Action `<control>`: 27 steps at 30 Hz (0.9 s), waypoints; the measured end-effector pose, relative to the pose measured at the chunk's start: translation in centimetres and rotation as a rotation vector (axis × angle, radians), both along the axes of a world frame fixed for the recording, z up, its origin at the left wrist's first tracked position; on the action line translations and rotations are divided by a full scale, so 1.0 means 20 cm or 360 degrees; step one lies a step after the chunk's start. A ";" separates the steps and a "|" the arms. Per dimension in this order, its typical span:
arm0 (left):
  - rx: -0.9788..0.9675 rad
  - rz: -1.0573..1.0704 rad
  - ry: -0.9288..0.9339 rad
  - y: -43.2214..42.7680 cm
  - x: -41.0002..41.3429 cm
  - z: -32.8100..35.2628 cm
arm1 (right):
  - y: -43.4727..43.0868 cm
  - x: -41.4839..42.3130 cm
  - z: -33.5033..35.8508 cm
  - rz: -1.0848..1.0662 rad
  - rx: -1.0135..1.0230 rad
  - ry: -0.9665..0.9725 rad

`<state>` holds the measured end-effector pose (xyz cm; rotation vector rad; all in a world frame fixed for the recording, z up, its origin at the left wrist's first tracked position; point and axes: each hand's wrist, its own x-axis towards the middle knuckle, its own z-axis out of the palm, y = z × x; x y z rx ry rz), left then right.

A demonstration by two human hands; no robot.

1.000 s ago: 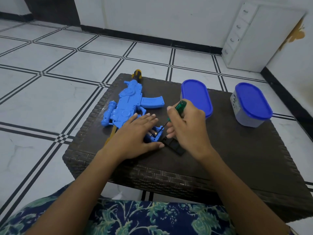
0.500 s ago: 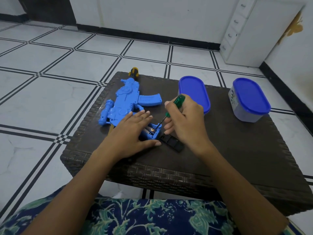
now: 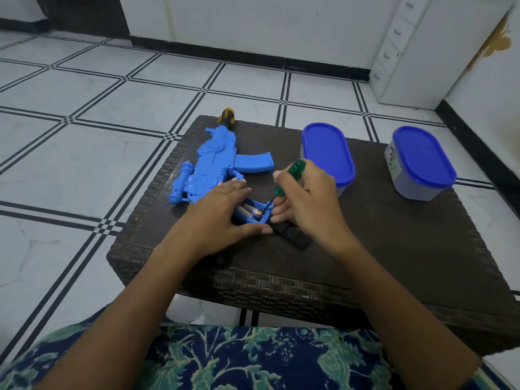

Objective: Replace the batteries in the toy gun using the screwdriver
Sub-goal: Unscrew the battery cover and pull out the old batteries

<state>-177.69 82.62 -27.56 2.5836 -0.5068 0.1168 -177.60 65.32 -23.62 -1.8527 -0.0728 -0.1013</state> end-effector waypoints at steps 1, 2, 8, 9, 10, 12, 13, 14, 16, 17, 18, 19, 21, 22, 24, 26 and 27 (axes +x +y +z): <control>-0.0040 0.0030 0.0005 0.02 0.00 0.01 | 0.00 0.00 0.00 -0.0004 0.0022 0.0016; -0.0072 0.0054 -0.0002 0.04 0.01 0.02 | 0.00 0.00 -0.01 -0.0006 0.0039 0.0028; -0.0065 0.0019 -0.0028 0.10 0.03 0.02 | 0.00 0.01 -0.01 -0.0018 0.0184 0.0131; -0.0053 0.0014 -0.0023 0.10 0.03 0.02 | -0.01 0.01 0.00 -0.0024 0.0196 0.0143; -0.0049 0.0011 -0.0006 0.11 0.04 0.02 | -0.01 0.01 0.00 -0.0033 0.0213 0.0161; -0.0055 0.0005 0.0033 0.11 0.05 0.03 | -0.02 0.01 0.01 -0.0048 0.0270 0.0199; -0.0056 0.0005 0.0043 0.11 0.06 0.03 | -0.03 0.01 0.01 -0.0050 0.0296 0.0217; -0.0056 0.0002 0.0045 0.11 0.06 0.03 | -0.03 0.01 0.01 -0.0052 0.0313 0.0234; -0.0071 -0.0017 0.0053 0.11 0.06 0.04 | -0.03 0.01 0.01 -0.0057 0.0333 0.0250; -0.0084 -0.0033 0.0070 0.11 0.06 0.04 | -0.03 0.00 0.01 -0.0060 0.0336 0.0246; -0.0106 -0.0057 0.0093 0.12 0.06 0.04 | -0.03 0.00 0.02 -0.0064 0.0340 0.0238; -0.0144 -0.0086 0.0122 0.12 0.06 0.05 | -0.04 0.00 0.03 -0.0072 0.0354 0.0225; -0.0254 -0.0122 0.0137 0.14 0.06 0.05 | -0.05 0.00 0.06 -0.0112 0.0418 0.0174; -0.0323 -0.0113 0.0113 0.15 0.06 0.06 | -0.06 0.01 0.06 -0.0141 0.0458 0.0133; -0.0504 -0.0059 0.0076 0.15 0.05 0.08 | -0.07 0.01 0.07 -0.0172 0.0559 0.0030; -0.0714 -0.0019 0.0096 0.13 0.04 0.10 | -0.08 0.02 0.07 -0.0152 0.0549 -0.0100; -0.0794 -0.0010 0.0118 0.10 0.03 0.11 | -0.08 0.01 0.06 -0.0122 0.0444 -0.0153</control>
